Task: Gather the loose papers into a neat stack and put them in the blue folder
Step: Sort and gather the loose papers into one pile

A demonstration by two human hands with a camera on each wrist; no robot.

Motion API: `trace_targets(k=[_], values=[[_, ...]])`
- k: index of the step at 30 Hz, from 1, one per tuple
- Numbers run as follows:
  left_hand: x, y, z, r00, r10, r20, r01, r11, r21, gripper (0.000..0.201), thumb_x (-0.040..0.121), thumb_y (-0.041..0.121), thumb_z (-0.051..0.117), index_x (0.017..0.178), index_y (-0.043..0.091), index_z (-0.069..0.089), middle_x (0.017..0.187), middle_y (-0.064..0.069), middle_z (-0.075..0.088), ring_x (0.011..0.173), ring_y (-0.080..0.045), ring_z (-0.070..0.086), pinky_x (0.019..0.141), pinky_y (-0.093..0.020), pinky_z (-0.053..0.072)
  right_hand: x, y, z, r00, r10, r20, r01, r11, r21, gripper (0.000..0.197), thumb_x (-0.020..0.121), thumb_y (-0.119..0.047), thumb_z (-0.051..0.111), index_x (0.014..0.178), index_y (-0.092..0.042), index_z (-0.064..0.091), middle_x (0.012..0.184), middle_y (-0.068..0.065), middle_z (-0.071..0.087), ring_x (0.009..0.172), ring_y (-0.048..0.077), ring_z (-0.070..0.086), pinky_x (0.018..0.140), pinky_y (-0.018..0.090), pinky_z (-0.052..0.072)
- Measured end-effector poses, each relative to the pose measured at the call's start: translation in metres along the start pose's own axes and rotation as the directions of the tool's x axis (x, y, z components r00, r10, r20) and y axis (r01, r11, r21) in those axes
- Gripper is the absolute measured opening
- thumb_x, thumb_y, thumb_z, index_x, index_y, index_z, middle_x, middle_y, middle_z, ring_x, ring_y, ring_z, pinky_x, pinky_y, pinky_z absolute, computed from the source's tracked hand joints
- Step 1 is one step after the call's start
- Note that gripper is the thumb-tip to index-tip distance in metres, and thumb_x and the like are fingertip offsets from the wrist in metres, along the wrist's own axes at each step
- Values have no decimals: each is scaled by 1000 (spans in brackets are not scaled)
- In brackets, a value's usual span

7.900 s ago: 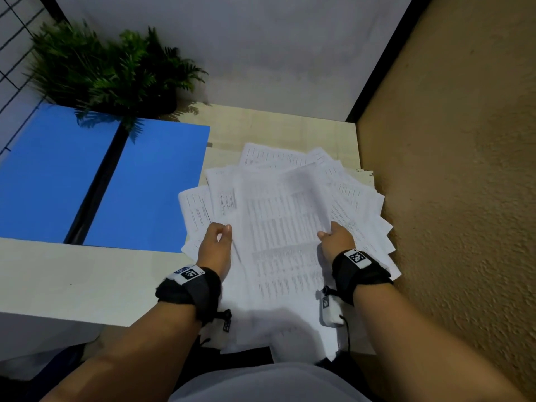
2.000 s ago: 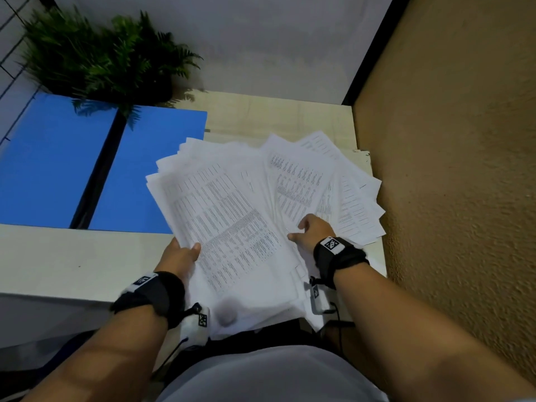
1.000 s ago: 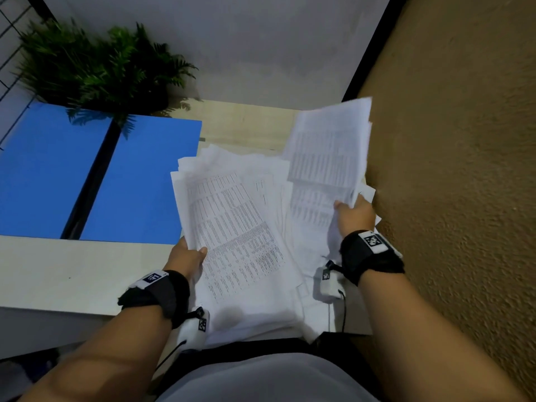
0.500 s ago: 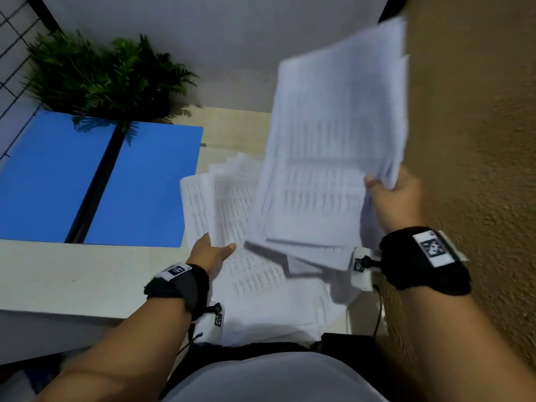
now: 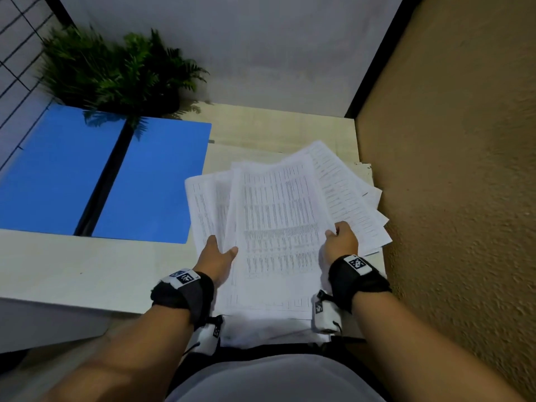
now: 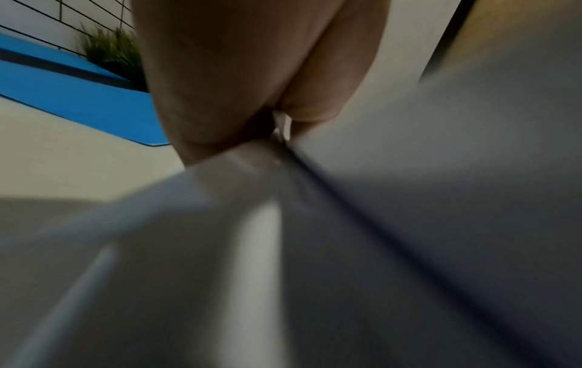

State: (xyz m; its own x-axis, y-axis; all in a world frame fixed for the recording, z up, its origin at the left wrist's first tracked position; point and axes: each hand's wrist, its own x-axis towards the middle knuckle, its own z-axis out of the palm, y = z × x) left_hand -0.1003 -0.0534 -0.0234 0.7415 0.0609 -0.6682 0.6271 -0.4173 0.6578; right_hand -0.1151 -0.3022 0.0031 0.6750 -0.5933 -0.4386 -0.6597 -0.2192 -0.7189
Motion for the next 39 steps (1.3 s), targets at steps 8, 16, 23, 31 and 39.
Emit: trace_targets(k=[8, 16, 23, 31, 39], values=[[2, -6, 7, 999, 5, -52, -13, 988, -153, 98, 77, 42, 80, 152, 9, 26, 155, -10, 39, 141, -29, 39, 113, -41, 34, 5, 10, 31, 984, 1, 180, 9, 998, -57, 34, 99, -10, 39, 131, -6, 52, 127, 11, 55, 124, 31, 51, 99, 27, 36], [21, -9, -15, 997, 22, -72, -41, 962, -271, 51, 88, 9, 70, 136, 8, 53, 129, -11, 64, 119, -32, 59, 108, -46, 41, 22, 33, -19, 844, 447, -297, -429, 894, 130, 67, 71, -42, 70, 127, -10, 50, 127, 9, 59, 109, 29, 60, 95, 36, 47], [26, -3, -13, 1000, 1, -19, -2, 1000, -23, 53, 91, 11, 65, 140, 8, 45, 133, -14, 60, 121, -34, 57, 104, -39, 43, 25, 29, -9, 949, 300, 100, -307, 803, 511, 46, 82, -15, 75, 123, -4, 59, 117, 8, 65, 96, 24, 62, 85, 28, 46], [29, -4, -15, 1000, 14, -16, -14, 999, 29, 48, 93, 8, 62, 138, 6, 48, 133, -14, 61, 123, -35, 56, 104, -37, 42, 14, -7, -36, 933, 226, -280, -124, 932, 340, 31, 87, -22, 67, 109, 1, 66, 98, 11, 66, 88, 25, 62, 78, 32, 49], [20, 2, -16, 1000, 28, 0, -28, 998, 47, 44, 95, 7, 59, 137, 6, 48, 126, -12, 61, 120, -36, 56, 94, -32, 40, -15, -47, -104, 812, -192, -550, 295, 950, 104, 20, 94, -21, 56, 105, -10, 67, 86, 4, 63, 81, 17, 59, 71, 28, 43]])
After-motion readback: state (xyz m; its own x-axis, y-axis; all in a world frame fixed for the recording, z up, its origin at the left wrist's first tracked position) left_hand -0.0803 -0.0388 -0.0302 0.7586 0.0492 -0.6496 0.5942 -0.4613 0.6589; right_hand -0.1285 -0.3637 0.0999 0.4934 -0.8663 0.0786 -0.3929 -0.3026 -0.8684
